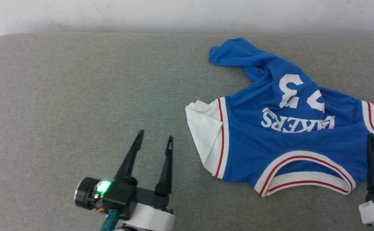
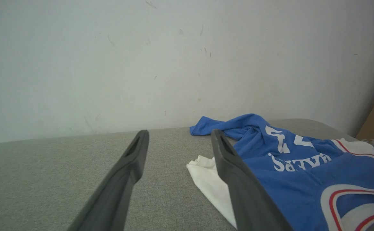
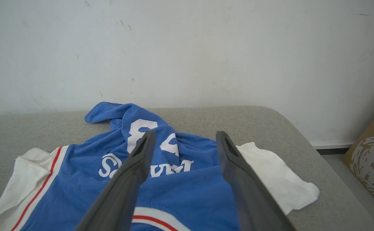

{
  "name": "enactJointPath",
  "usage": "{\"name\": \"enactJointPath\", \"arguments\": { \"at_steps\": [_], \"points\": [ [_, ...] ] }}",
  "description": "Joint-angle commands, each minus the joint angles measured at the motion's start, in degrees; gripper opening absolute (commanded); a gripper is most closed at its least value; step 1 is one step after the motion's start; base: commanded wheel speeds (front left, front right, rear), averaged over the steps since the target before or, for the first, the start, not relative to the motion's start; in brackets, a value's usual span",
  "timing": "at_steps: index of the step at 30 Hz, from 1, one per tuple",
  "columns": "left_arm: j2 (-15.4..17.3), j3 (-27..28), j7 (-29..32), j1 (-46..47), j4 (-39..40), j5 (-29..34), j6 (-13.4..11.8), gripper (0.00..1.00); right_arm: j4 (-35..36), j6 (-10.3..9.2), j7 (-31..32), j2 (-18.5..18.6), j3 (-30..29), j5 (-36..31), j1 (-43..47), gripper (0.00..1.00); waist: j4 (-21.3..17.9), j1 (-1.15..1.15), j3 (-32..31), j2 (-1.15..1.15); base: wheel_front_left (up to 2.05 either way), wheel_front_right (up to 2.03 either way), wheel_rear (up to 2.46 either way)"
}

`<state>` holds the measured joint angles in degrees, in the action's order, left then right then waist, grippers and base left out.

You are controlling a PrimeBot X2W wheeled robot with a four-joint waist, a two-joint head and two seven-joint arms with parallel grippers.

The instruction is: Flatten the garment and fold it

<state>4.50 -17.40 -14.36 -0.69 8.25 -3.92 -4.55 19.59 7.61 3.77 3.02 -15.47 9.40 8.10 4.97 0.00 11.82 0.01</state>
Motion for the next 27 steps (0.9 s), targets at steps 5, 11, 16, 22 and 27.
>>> {"name": "enactJointPath", "arguments": {
  "at_steps": [5, 11, 16, 22, 27],
  "points": [
    [0.9, -5.9, 8.7, 6.1, -2.6, 3.0, 4.9, 1.0, 0.9, -0.12, -1.1, -0.1, -1.0, 0.7, 0.4, 1.0, -1.7, 0.0, -0.1, -0.01, 0.0, 0.0, 0.0],
    [0.9, -13.1, 20.6, 14.8, -9.6, 5.8, 9.9, 1.0, 0.7, -0.12, -1.0, -0.1, -0.7, 0.8, -2.0, 1.0, -2.6, 0.0, 1.3, -0.01, 0.0, 0.0, 0.0],
    [2.5, -15.1, 25.5, 19.3, -16.6, 10.1, 9.7, 1.0, -0.7, -0.12, -1.1, -0.1, 0.8, 1.8, -2.5, 1.0, -3.9, 0.0, 2.7, -0.01, 0.0, 0.0, 0.0],
    [3.3, -15.0, 28.1, 21.3, -22.5, 12.3, 7.6, 1.0, -1.6, -0.12, -1.8, -0.1, 1.3, 2.2, -2.6, 1.0, -5.3, 0.0, 3.8, -0.01, 0.0, 0.0, 0.0],
    [3.0, -14.3, 27.2, 21.9, -24.5, 11.9, 5.9, 0.0, -1.7, -0.12, -2.2, -0.1, 1.1, 2.4, -3.1, 1.0, -5.5, 0.0, 4.4, -0.01, 0.0, 0.0, 0.0]
  ]
}}
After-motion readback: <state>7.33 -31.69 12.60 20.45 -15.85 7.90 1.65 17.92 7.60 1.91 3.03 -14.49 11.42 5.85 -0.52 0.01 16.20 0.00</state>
